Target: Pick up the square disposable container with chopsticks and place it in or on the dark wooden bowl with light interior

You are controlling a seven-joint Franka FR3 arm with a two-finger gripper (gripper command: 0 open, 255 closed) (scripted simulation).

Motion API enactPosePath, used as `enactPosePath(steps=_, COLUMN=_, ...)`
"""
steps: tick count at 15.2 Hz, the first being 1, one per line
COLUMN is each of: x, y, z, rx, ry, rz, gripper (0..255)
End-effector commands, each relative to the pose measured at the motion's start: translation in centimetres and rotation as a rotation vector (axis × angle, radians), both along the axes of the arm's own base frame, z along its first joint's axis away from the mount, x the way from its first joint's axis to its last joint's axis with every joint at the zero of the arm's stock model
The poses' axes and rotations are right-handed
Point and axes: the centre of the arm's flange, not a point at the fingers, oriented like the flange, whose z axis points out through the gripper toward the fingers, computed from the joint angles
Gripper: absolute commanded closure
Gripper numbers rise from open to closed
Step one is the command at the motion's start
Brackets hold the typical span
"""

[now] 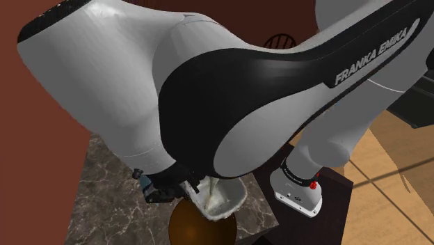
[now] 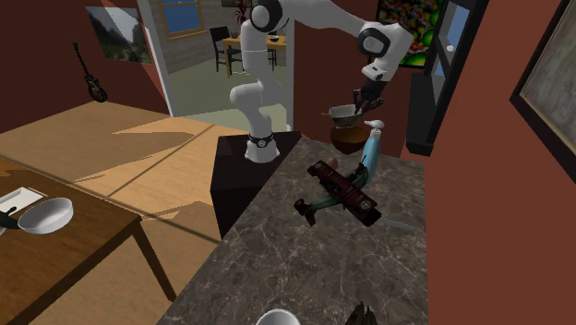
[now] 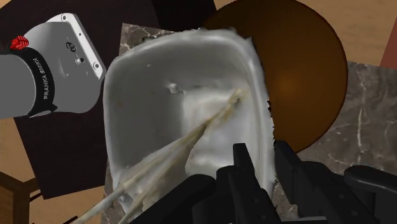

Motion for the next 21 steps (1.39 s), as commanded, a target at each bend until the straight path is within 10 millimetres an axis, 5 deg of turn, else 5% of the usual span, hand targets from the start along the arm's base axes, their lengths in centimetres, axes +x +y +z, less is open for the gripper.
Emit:
enactPosePath(steps=1, x=-1.4, y=2.1, z=0.4, rx=0.0, ry=-0.001, rz=-0.003, gripper=255)
enactPosePath(steps=4, x=-3.8, y=5.6, z=0.5, rx=0.0, ry=-0.001, rz=-0.003, gripper=255)
enactPosePath(steps=21, x=-3.8, y=5.6, z=-7.4, rx=0.0, ry=-0.001, rz=-0.003, gripper=255)
